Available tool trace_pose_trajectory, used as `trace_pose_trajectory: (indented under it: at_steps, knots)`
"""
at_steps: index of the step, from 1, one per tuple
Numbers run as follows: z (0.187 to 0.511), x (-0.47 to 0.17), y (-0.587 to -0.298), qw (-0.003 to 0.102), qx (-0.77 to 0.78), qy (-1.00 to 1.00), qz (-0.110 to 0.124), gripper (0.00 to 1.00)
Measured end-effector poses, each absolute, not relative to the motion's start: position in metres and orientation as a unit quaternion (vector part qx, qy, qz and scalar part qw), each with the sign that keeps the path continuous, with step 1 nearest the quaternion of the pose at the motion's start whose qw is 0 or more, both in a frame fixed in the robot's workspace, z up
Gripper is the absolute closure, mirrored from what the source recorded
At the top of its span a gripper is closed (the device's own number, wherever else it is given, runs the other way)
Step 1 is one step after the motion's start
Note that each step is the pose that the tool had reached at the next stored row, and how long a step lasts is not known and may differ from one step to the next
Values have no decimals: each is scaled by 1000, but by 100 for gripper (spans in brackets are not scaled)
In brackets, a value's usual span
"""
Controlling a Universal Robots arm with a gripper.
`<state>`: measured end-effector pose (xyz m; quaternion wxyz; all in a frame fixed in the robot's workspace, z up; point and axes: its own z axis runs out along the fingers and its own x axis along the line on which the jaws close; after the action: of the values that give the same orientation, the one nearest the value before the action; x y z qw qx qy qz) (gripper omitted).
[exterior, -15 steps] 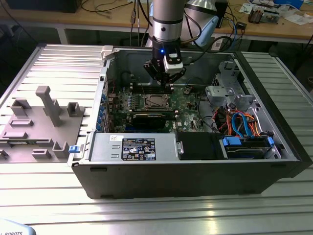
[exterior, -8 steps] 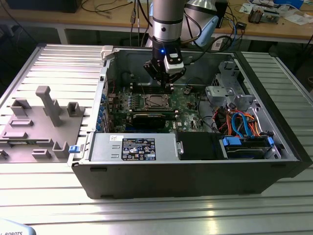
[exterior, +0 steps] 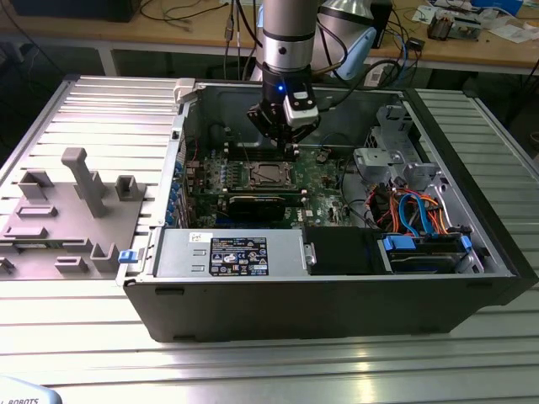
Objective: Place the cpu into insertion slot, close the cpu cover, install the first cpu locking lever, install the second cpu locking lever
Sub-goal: 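Install the first cpu locking lever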
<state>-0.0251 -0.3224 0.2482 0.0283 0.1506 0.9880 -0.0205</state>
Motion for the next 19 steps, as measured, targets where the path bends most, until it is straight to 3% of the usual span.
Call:
trace_pose_trajectory:
  at_steps: [5, 10, 19]
  knots:
    - [248, -25, -322, 28, 133, 991, -14, 89]
    - [248, -25, -322, 12, 106, 994, -4, 89]
    - [247, -25, -322, 14, -10, 1000, -21, 89]
